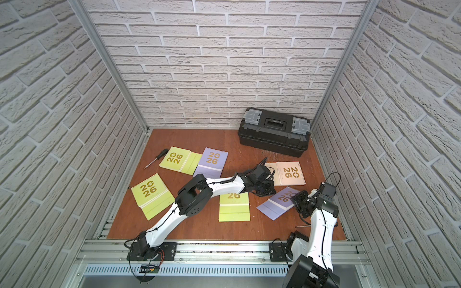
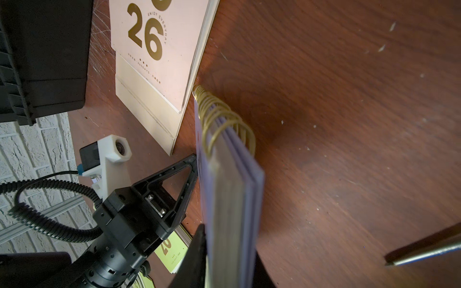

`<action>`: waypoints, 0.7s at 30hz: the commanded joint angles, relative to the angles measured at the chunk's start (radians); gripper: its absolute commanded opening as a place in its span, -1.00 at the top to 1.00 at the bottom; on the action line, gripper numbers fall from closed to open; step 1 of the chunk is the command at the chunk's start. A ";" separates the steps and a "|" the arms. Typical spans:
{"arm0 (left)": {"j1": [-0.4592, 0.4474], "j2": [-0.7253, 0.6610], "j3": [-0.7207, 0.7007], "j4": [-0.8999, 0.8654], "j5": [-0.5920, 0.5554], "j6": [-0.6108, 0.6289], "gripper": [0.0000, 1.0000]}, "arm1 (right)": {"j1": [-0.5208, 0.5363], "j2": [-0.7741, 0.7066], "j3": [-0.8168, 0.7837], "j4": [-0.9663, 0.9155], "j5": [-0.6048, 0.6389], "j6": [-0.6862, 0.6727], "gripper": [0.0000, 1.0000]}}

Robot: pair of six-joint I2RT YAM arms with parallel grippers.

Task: Stack the calendars
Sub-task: Pick up the calendar at the center of the board.

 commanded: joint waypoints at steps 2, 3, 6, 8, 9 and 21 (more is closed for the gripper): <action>0.011 -0.035 -0.006 -0.075 -0.006 0.030 1.00 | 0.007 -0.021 0.024 -0.017 0.006 -0.019 0.81; 0.012 -0.040 -0.007 -0.076 -0.009 0.034 1.00 | 0.006 -0.021 0.026 -0.020 0.003 -0.020 0.84; 0.022 -0.063 -0.017 -0.076 -0.020 0.040 1.00 | 0.006 -0.019 0.035 -0.030 -0.007 -0.032 0.95; 0.030 -0.083 -0.032 -0.059 -0.020 0.035 1.00 | 0.006 -0.025 0.049 -0.049 -0.002 -0.044 0.95; 0.034 -0.090 -0.037 -0.053 -0.020 0.034 1.00 | 0.006 -0.031 0.058 -0.058 0.001 -0.049 0.95; 0.081 -0.258 -0.142 -0.101 -0.111 0.104 1.00 | 0.050 -0.075 0.125 -0.061 -0.062 -0.049 0.94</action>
